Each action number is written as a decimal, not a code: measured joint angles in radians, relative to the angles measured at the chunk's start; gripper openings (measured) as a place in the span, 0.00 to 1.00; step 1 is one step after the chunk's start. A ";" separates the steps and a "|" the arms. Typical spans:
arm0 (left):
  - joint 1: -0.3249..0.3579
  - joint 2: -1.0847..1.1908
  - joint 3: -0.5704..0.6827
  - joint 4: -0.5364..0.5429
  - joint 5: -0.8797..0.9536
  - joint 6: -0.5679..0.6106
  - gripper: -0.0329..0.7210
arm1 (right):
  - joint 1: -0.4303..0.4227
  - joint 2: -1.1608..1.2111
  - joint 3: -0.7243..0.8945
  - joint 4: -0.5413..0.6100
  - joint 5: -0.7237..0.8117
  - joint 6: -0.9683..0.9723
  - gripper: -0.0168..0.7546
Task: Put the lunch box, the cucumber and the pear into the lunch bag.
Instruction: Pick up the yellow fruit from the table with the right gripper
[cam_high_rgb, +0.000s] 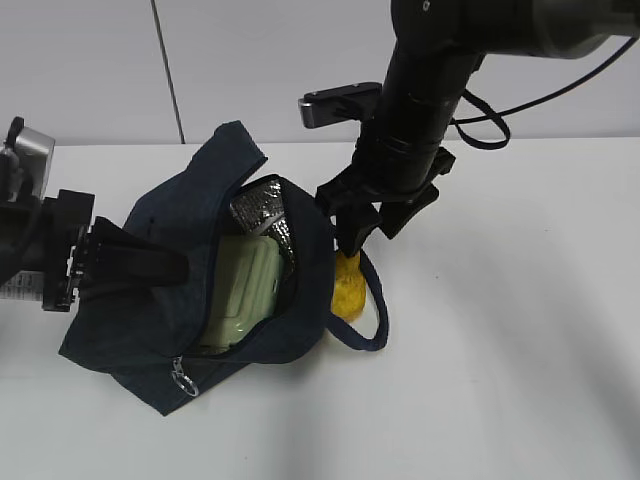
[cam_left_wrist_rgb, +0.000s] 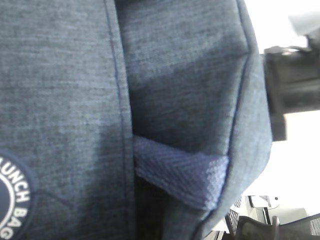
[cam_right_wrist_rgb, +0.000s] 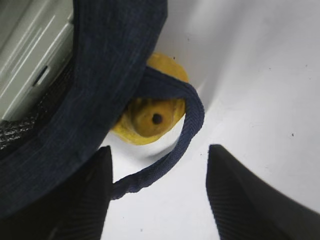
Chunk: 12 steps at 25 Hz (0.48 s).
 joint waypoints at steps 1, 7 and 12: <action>0.000 0.000 0.000 0.000 0.000 0.000 0.04 | 0.000 0.008 0.000 0.000 -0.004 0.000 0.62; 0.000 0.000 0.000 0.000 0.000 0.000 0.04 | 0.000 0.052 0.004 0.006 -0.026 0.000 0.61; 0.000 0.000 0.000 0.000 0.000 0.000 0.04 | 0.000 0.075 0.005 0.018 -0.067 -0.002 0.61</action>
